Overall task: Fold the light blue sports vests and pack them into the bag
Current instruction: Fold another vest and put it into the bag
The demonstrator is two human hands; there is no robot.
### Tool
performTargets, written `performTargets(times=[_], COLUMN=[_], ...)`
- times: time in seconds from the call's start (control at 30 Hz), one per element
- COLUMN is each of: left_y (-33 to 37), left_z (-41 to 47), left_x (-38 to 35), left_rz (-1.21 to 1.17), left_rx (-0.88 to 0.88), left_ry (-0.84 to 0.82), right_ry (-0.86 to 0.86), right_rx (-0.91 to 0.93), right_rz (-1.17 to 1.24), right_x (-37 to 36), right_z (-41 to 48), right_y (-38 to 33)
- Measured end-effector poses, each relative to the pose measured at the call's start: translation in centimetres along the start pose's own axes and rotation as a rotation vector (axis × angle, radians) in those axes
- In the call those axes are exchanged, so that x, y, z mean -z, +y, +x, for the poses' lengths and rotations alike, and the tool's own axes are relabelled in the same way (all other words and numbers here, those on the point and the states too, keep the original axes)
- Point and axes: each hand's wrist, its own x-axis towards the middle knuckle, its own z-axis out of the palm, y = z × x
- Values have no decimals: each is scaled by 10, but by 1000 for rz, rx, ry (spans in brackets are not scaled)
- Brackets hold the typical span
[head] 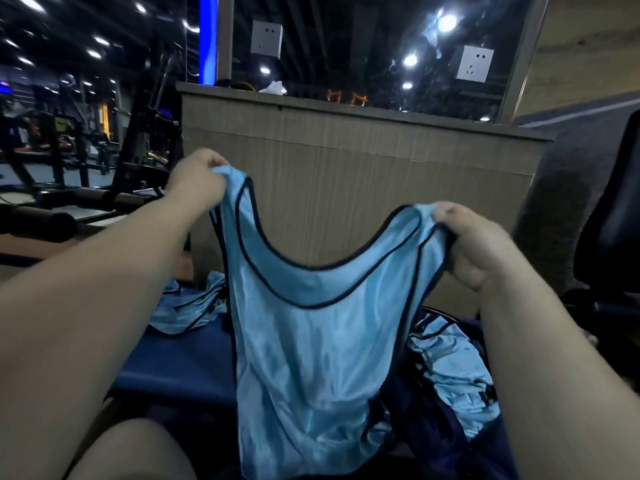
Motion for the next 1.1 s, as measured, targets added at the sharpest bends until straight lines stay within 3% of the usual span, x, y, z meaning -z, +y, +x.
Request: performTargets(times=[0.1,0.3,0.43,0.57,0.77,0.97,1.1], left_y=[-13,0,17,31,28,30,36], left_z=[-22,-56,-80,-93,-89,-82,-79], left_x=[-25,-72,-89,-101,-105,-102,-102], left_rz=[141,176,-127,-191,-182,-248,-207], left_rx=[-8,-32,-55,-172,-181,-139,-169], left_ry=[-235,-614,-782,-931,-986,-875,-789], right_ry=[23,-12,-99,-193,-205,-188,-223], right_rx=[-132,-228,-205,-149,-75,-66,-110], right_rz=[-276,-337,-410,-371,-366,-361,-524], right_x=[0,-16,-36,-50,-42,-35,-38], right_z=[11,15,15,13,17,21,22], right_y=[38,71,74,73,79,85,84])
